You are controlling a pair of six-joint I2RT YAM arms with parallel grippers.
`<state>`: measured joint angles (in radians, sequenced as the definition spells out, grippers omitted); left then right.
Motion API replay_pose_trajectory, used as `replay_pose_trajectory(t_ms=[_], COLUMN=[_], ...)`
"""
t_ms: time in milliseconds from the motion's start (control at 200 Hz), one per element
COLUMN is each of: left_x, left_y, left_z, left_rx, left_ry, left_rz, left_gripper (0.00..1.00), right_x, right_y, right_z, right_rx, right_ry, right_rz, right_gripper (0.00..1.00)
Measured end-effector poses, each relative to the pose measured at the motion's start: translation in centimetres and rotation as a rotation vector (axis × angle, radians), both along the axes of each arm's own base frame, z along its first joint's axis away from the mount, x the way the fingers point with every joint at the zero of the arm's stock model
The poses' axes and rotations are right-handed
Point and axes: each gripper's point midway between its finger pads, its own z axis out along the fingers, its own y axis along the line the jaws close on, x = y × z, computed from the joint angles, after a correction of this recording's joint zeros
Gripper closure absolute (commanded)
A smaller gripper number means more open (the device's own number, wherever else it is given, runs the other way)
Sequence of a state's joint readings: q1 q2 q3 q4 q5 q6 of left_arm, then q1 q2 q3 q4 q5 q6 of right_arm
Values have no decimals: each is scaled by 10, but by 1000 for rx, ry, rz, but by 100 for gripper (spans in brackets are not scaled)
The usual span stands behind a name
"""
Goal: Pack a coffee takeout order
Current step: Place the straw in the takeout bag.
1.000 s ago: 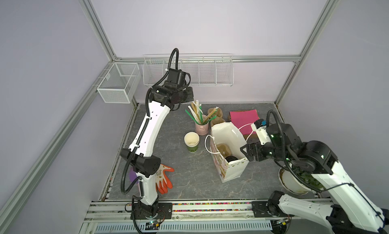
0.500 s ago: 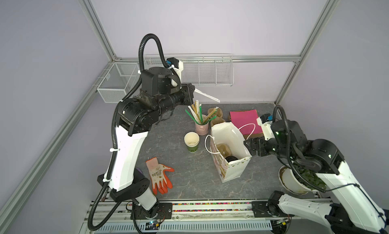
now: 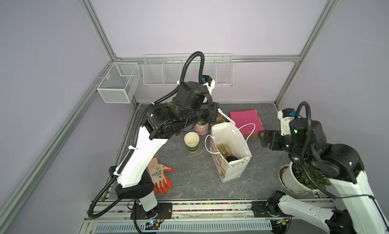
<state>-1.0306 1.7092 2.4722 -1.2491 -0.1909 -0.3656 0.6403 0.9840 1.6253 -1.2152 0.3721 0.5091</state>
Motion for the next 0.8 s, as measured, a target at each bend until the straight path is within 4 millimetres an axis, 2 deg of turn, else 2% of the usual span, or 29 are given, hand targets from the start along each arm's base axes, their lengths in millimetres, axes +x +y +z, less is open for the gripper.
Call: replay_pose_trajectory(t_ms=[130,365,510,800], left_x=[-7,-16,-26,-35], left_y=[-8,-12,-26,-53], left_z=[-24,-52,-80,-137], left_rx=[70,147,214,315], left_ry=[31,64,97,176], left_rz=[-18,-36,-72,-117], left_gripper=[100,100,100,100], right_x=[2,5,10,36], right_y=[-5,-8,-6,-12], right_z=[-1,-2,-8,-29], right_rx=[-3,-2,-1,6], right_ry=[3,9,36,130], right_rz=[-24,-41,-42,-105], right_gripper=[12,12,12,12])
